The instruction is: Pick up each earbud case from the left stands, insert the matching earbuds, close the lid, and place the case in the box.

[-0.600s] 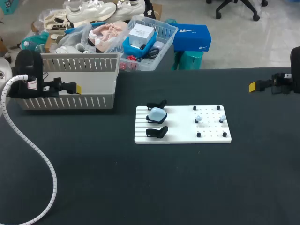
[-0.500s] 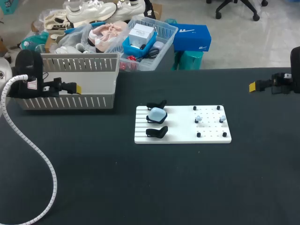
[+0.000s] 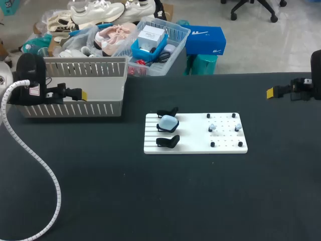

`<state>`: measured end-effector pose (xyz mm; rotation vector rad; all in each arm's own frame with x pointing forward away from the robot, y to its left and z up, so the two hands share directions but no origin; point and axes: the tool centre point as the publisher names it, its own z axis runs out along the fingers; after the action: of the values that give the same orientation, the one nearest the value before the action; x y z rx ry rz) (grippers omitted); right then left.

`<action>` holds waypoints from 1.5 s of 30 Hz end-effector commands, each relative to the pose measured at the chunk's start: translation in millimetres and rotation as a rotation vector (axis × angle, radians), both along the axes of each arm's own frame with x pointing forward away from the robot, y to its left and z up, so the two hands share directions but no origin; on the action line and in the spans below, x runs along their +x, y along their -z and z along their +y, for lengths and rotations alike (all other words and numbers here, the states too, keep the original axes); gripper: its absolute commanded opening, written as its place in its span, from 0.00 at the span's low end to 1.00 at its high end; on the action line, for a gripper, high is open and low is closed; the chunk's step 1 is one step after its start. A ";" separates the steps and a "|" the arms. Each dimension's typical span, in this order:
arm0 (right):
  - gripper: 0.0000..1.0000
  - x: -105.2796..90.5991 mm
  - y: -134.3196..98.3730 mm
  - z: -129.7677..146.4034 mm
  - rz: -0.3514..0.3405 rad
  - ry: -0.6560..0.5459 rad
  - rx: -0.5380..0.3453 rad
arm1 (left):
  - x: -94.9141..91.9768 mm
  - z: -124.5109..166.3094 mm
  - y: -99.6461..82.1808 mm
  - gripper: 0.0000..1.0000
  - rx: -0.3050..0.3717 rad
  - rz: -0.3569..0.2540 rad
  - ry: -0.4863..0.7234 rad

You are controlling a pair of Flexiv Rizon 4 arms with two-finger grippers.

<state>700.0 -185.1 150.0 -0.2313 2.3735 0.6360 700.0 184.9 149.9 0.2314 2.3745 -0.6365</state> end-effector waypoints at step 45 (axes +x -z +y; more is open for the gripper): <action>1.00 0.0 0.0 0.0 0.000 0.000 0.000 | 5.5 -12.3 -9.1 1.00 0.027 -0.088 0.256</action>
<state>700.0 -185.1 150.0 -0.2313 2.3735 0.6360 703.1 166.9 159.0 0.5224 2.3226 -0.6138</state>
